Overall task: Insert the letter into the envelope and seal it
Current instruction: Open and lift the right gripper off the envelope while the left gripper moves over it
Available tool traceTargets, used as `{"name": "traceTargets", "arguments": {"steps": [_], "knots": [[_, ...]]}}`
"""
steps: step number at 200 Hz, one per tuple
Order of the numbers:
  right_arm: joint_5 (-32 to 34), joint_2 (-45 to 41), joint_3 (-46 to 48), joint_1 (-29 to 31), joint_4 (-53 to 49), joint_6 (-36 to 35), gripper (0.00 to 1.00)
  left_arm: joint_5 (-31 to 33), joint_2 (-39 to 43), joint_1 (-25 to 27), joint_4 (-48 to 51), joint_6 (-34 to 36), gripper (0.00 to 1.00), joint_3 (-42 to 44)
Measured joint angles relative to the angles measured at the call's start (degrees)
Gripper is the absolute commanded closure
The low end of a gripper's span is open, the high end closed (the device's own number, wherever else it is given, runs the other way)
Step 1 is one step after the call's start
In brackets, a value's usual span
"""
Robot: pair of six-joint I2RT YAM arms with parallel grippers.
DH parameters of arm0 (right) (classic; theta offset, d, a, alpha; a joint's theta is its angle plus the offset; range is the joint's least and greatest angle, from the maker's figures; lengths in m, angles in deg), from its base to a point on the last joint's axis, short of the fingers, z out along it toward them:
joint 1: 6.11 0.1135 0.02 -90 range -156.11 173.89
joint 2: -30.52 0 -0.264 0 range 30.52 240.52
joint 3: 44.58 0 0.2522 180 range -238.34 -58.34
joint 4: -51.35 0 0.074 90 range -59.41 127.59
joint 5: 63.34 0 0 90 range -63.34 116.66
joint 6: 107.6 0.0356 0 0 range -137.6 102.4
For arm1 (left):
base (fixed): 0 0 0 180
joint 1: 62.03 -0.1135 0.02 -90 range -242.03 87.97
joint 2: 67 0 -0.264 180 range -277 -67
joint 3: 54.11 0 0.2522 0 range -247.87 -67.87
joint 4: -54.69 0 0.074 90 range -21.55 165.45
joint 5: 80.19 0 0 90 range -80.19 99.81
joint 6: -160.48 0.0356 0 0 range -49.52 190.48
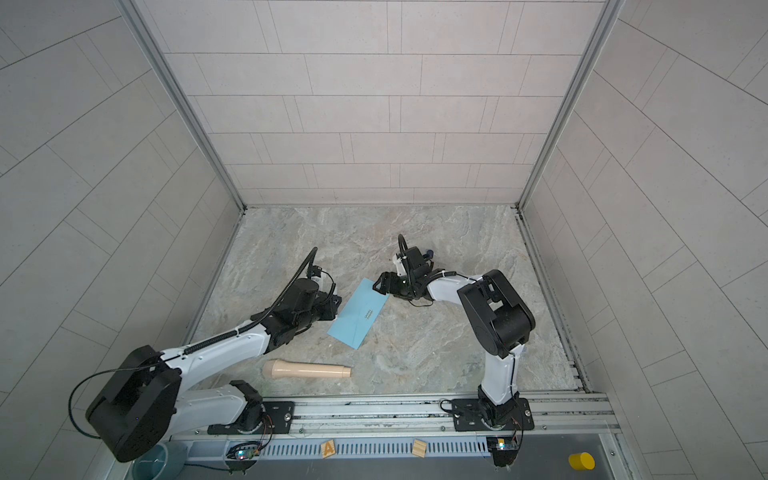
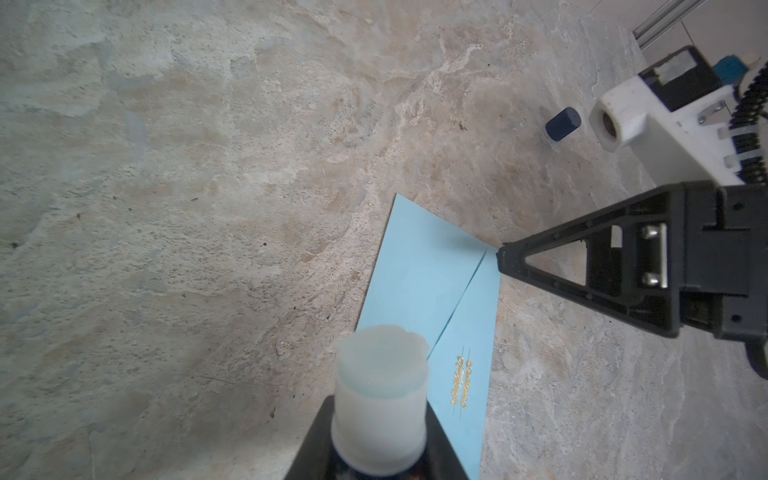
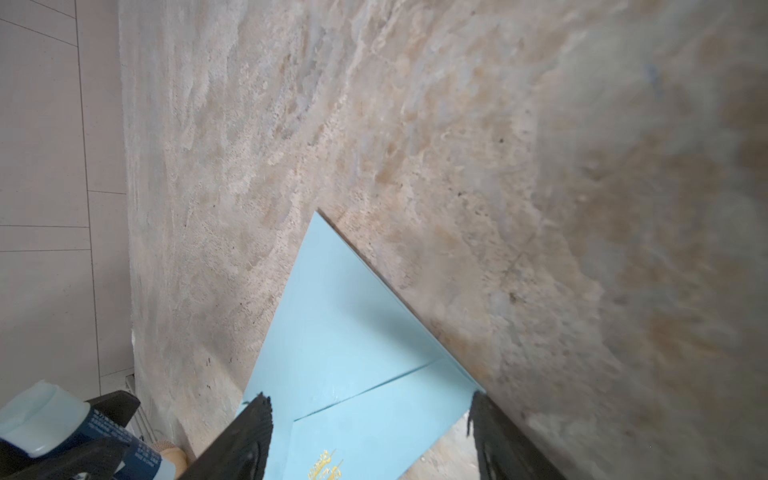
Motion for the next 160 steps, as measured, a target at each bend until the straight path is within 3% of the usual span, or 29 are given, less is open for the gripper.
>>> {"name": "traceTargets", "arguments": {"steps": [160], "knots": [[-3.8, 6.3, -5.9, 2.3, 4.5, 4.2, 0.25, 1.7, 1.9, 0.0, 0.0, 0.4, 1.00, 0.0]]}}
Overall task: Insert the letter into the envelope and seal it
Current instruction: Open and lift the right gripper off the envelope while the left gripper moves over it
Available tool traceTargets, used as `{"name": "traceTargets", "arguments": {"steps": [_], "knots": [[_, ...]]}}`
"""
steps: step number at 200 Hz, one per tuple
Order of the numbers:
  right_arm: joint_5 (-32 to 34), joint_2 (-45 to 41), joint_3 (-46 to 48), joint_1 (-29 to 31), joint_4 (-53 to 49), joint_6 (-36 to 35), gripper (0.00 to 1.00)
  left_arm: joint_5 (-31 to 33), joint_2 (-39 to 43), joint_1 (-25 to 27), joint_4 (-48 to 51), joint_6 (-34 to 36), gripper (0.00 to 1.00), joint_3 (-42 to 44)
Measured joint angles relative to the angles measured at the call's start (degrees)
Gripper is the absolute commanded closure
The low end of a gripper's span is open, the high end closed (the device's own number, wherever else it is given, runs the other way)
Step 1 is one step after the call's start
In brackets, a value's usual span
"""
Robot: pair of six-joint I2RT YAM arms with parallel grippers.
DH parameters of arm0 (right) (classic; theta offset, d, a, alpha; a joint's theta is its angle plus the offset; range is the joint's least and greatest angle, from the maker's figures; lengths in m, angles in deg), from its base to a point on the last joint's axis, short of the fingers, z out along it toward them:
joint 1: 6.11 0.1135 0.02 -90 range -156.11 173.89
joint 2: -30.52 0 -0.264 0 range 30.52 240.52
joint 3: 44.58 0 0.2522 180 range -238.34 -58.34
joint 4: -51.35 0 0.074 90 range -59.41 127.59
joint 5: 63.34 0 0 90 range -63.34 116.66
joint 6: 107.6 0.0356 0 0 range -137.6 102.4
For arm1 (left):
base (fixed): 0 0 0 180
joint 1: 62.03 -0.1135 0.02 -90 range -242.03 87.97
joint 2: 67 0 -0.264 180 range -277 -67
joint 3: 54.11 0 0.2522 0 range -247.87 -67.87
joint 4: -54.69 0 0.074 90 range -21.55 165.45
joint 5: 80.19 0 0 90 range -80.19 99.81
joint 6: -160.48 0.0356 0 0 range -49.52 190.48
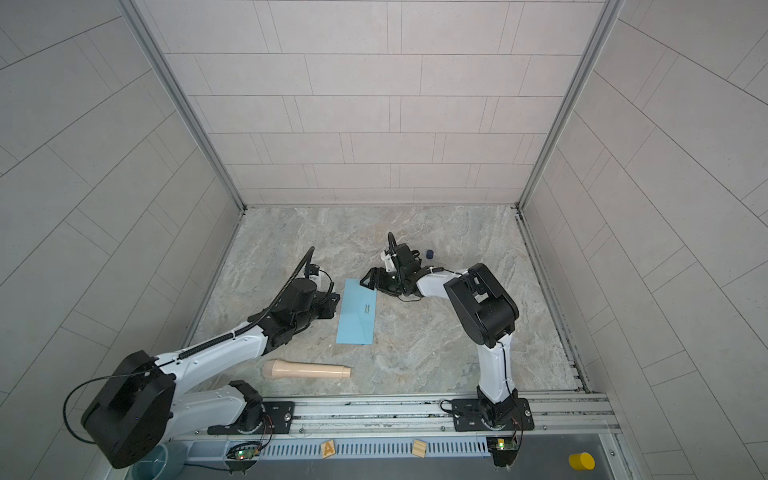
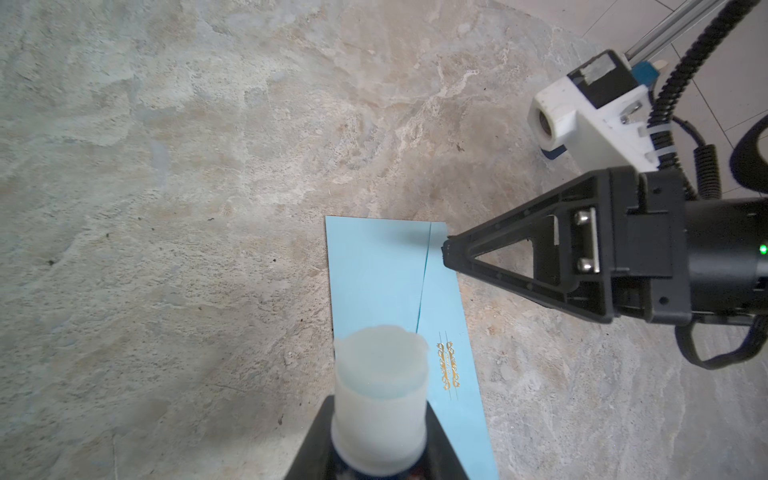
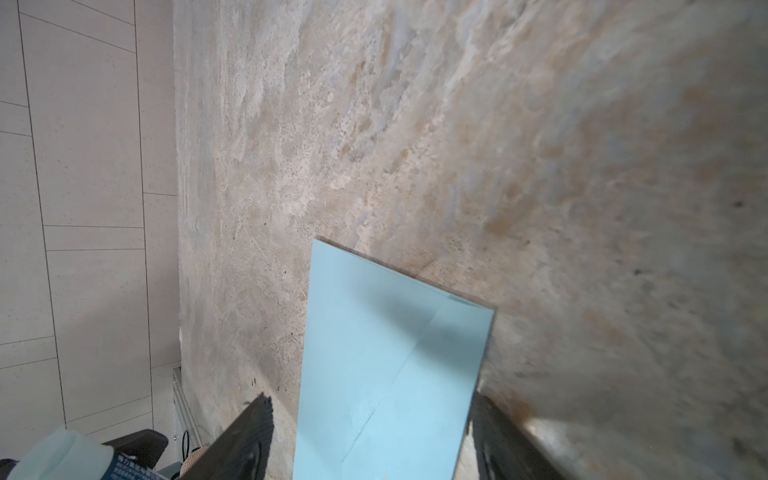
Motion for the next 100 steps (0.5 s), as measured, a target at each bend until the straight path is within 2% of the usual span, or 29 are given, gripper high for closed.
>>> {"name": "traceTargets", "arguments": {"steps": [62, 100], "knots": [[0.6, -1.3, 0.3, 0.0, -0.9, -0.6, 0.25, -0.9, 2.1, 0.0, -1.4, 0.7, 1.00, 0.2], [3.4, -13.1, 1.7, 0.0, -5.2, -6.9, 0.23, -4.8, 6.7, 0.0, -8.0, 2.0, 1.00, 1.8]]}}
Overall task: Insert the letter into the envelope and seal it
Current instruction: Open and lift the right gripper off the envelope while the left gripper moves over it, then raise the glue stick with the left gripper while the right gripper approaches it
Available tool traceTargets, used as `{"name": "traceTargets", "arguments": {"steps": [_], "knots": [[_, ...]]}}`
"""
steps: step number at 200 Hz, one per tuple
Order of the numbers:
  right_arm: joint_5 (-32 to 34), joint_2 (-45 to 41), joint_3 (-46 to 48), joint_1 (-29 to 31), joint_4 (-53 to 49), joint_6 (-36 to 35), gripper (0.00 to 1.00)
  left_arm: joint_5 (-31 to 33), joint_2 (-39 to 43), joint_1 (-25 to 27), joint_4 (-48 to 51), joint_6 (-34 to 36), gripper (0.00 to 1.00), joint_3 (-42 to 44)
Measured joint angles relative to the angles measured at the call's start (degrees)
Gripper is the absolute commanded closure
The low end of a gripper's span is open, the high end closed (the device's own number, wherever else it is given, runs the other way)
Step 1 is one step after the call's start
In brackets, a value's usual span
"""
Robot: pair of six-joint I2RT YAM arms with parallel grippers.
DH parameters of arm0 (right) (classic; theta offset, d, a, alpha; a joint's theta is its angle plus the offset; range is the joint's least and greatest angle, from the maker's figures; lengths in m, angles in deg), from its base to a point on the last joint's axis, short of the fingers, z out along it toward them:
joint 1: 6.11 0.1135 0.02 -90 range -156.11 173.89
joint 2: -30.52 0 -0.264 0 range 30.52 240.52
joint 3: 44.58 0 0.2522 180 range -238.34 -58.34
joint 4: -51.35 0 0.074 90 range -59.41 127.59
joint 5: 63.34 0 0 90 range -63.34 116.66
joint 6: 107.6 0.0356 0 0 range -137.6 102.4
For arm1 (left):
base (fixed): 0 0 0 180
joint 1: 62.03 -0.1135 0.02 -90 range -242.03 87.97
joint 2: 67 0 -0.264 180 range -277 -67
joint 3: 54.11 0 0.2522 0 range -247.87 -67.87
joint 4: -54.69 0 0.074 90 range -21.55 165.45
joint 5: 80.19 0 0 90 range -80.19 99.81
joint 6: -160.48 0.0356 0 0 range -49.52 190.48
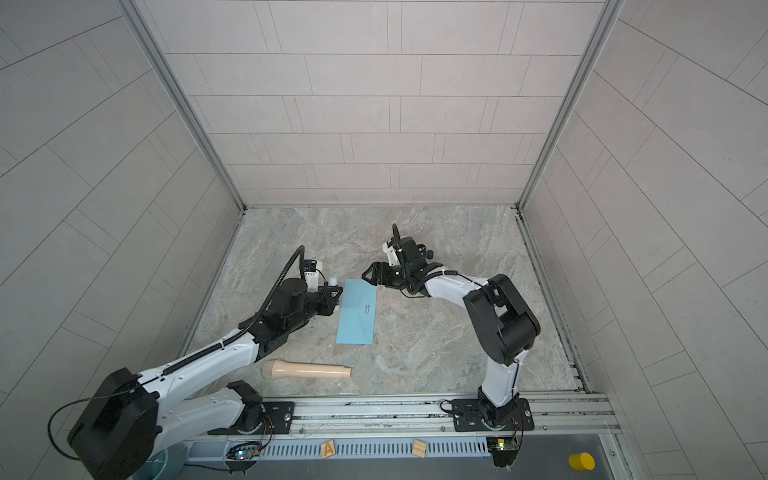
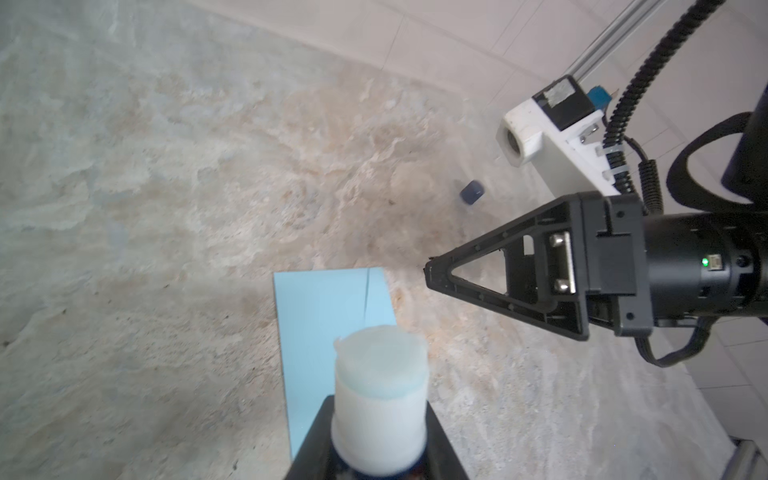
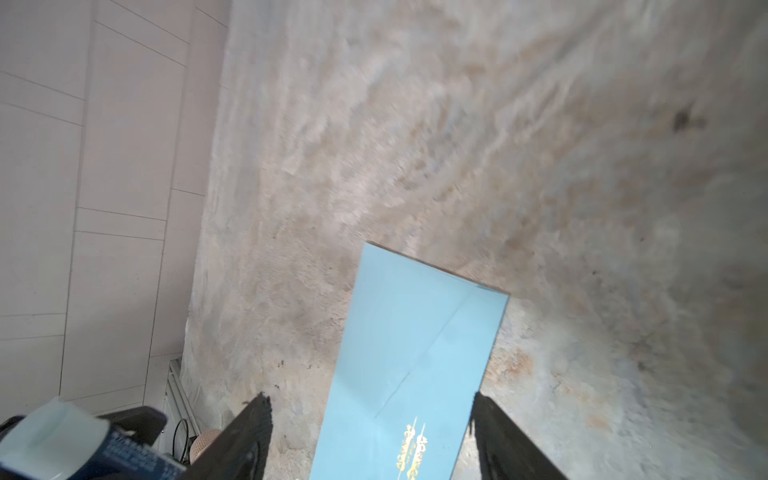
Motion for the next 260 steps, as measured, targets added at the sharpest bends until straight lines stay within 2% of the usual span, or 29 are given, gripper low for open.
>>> {"name": "traceTargets", "arguments": {"steps": [36, 47, 58, 107, 147, 182, 260], "knots": [[0.0, -15.6, 3.9, -0.1, 3.5, -6.9, 0.21, -5.3, 4.7, 0.0, -10.4, 0.9, 1.00, 1.0], [-0.8, -19.9, 6.8, -0.3, 6.5, -8.0, 0.16, -6.8, 5.9, 0.0, -13.9, 1.0, 1.00, 1.2], [-1.7, -23.4, 9.9, -0.6, 9.0, -8.7, 0.15, -8.2, 6.9, 0.0, -17.4, 1.1, 1.00, 1.7], [-8.5, -30.8, 16.3, -1.2, 15.9, -9.6, 0.17, -10.9, 9.2, 0.0, -26.7, -1.0, 1.00, 2.3], [-14.8, -31.8, 19.1, -1.0, 29.0, -3.0, 0.20, -9.8, 9.0, 0.0, -30.4, -7.1, 1.00, 1.8], [-16.1, -30.1, 19.6, 0.7, 38.8, 2.9, 0.22, -8.5, 7.8, 0.0, -34.2, -13.3, 1.00, 0.6], [-14.9, -22.6, 17.9, 6.9, 45.5, 7.2, 0.33, -7.6, 3.8, 0.0, -42.2, -22.6, 1.00, -0.4]]}}
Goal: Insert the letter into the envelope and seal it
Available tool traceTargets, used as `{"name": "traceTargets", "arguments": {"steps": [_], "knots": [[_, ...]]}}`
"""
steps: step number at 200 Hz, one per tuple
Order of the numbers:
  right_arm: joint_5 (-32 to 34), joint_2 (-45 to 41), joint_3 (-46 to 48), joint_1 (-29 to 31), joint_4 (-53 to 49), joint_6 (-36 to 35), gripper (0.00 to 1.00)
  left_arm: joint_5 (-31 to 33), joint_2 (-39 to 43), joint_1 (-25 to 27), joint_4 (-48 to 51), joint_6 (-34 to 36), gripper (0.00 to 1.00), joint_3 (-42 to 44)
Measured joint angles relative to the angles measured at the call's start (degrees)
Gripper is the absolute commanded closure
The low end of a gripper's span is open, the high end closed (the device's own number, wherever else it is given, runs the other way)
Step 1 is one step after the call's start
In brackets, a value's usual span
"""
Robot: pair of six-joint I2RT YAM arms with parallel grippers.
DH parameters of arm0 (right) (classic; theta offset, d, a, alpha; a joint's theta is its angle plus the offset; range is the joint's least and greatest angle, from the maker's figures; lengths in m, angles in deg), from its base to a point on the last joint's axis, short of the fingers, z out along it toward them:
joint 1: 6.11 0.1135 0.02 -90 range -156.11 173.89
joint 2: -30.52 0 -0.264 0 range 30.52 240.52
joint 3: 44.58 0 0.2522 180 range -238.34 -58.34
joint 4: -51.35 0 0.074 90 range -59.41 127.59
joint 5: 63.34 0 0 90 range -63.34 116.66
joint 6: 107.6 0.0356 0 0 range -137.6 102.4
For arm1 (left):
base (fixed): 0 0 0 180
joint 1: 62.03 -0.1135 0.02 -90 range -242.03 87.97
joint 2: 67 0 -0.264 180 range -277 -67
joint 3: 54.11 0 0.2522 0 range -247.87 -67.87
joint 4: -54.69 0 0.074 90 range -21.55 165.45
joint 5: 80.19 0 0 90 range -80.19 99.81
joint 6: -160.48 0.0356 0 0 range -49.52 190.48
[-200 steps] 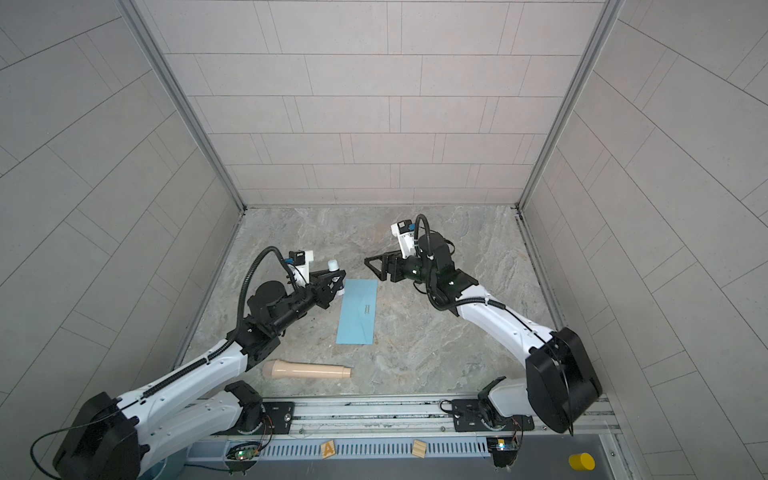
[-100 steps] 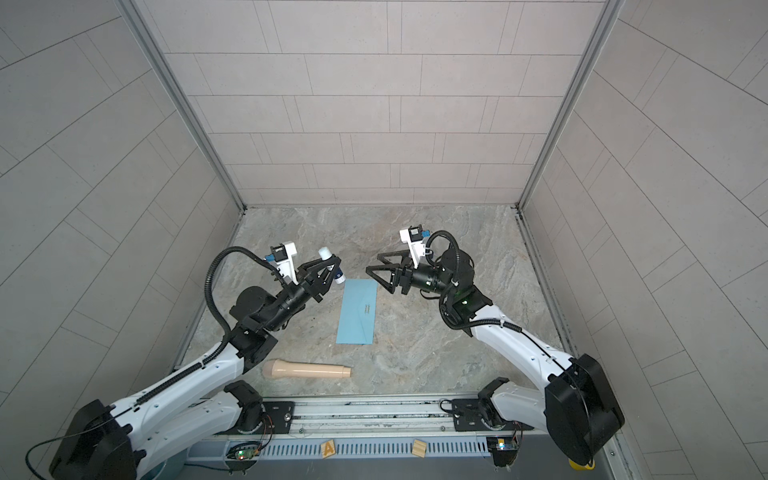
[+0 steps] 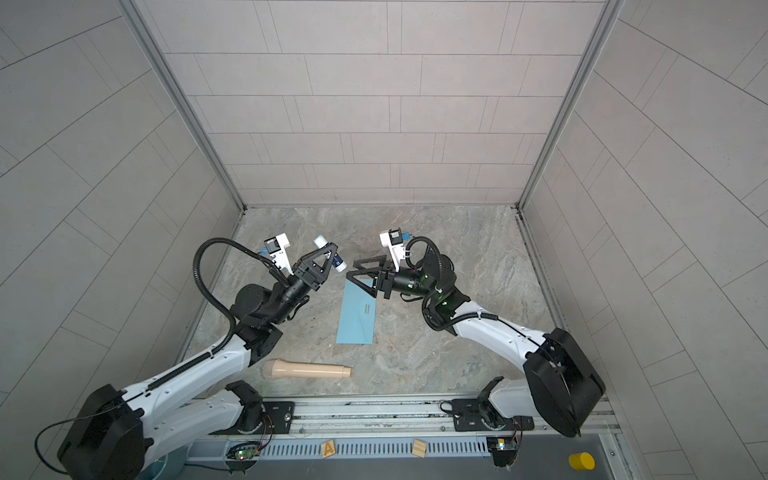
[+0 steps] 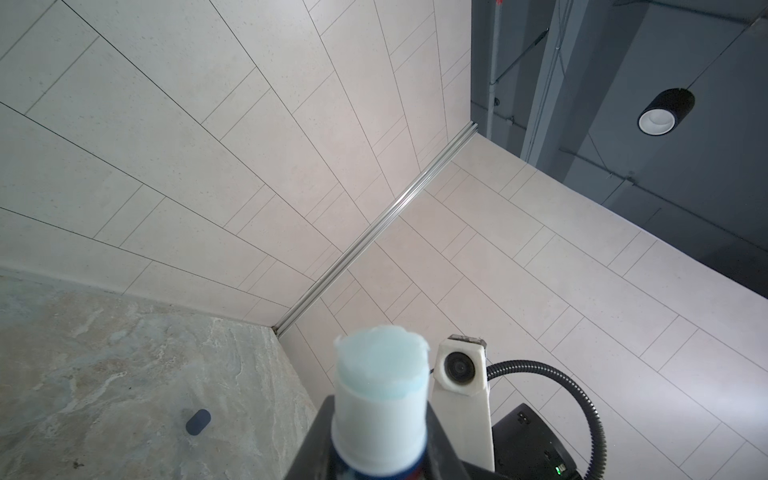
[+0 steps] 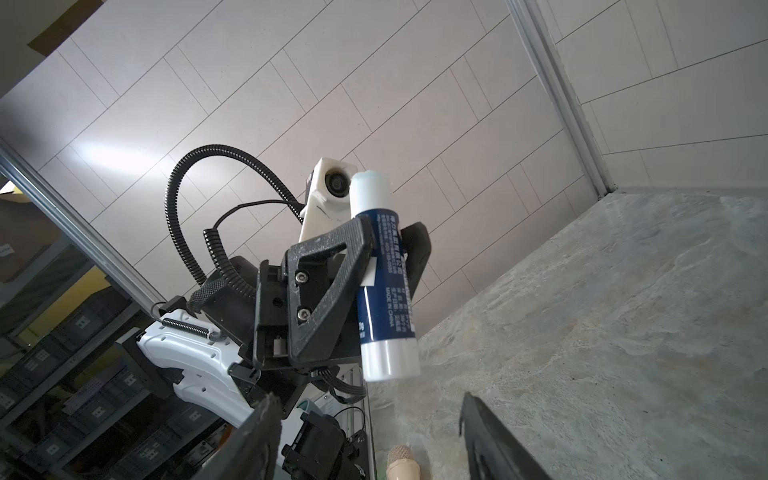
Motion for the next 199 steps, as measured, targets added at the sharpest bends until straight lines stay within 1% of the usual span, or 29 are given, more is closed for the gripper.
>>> {"name": "traceTargets", "arguments": {"steps": [47, 84, 161, 199], "knots": [[0.3, 3.9, -2.2, 1.4, 3.4, 2.9, 0.41, 0.0, -0.2, 0.0, -1.6, -2.0, 1.00, 0.0], [0.5, 5.2, -3.4, 2.2, 4.7, 4.3, 0.48, 0.0, -0.2, 0.0, -2.1, -2.9, 1.00, 0.0], [1.0, 6.8, -4.4, 2.9, 6.0, 5.2, 0.73, 0.0, -0.2, 0.0, -2.6, -3.6, 1.00, 0.0], [1.3, 6.9, -4.4, 2.9, 5.9, 5.0, 0.82, 0.0, -0.2, 0.0, -2.8, -3.6, 1.00, 0.0]]}}
